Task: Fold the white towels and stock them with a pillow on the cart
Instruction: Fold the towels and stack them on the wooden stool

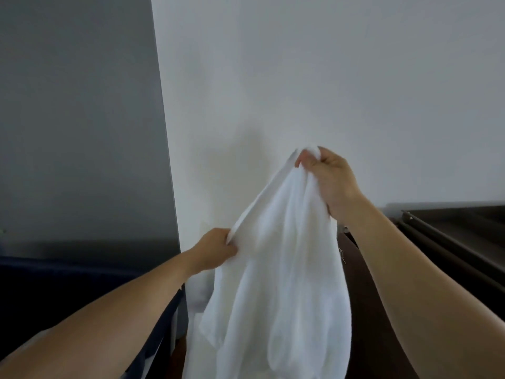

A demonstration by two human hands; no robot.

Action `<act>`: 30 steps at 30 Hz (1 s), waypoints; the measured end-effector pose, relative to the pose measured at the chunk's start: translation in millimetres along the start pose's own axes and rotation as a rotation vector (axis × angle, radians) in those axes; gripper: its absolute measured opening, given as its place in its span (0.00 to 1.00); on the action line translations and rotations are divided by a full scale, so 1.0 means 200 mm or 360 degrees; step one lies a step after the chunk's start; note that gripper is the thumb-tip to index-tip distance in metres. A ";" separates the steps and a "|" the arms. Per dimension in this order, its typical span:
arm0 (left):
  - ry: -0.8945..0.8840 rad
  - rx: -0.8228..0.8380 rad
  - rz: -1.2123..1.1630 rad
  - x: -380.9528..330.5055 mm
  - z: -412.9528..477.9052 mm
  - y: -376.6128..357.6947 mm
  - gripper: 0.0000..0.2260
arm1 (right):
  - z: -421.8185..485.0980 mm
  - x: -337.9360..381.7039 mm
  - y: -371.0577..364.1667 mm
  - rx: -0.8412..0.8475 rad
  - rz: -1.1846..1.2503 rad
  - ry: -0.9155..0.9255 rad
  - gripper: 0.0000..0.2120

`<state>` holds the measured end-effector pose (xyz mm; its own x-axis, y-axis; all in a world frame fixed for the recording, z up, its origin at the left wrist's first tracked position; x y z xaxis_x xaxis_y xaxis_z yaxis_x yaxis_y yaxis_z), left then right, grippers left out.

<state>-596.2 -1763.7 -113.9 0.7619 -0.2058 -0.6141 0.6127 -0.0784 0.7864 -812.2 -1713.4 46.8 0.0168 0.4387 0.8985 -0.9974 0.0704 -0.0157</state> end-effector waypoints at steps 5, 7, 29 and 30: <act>0.0375 0.0163 0.0073 0.27 0.02 -0.04 0.08 | 0.06 0.13 0.08 0.0051 0.0208 0.0066 0.16; 0.0284 -0.0063 0.0051 0.20 0.08 0.06 0.11 | 0.04 0.05 -0.01 0.0475 0.0176 -0.0139 0.14; -0.0890 -0.0366 -0.1094 -0.58 -0.03 0.46 0.11 | -0.06 -0.28 -0.14 0.0747 0.0212 -0.0286 0.07; -0.0878 -0.0210 -0.1225 -0.59 -0.03 0.37 0.10 | -0.05 -0.32 -0.17 0.0726 0.0192 -0.0292 0.06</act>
<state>-639.5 -1739.1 15.9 -0.0454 -0.5773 -0.8153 0.9489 -0.2801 0.1455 -778.4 -1734.3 -15.5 -0.0723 0.2519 0.9650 -0.9212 -0.3879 0.0322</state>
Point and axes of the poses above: each hand's wrist, its own z-axis towards the middle knuckle, its own y-axis out of the back of the hand, x = y × z, the point moved 7 cm from there along z, towards the middle knuckle, and after that the axes turned 4 degrees about z, right-handed, at the moved point
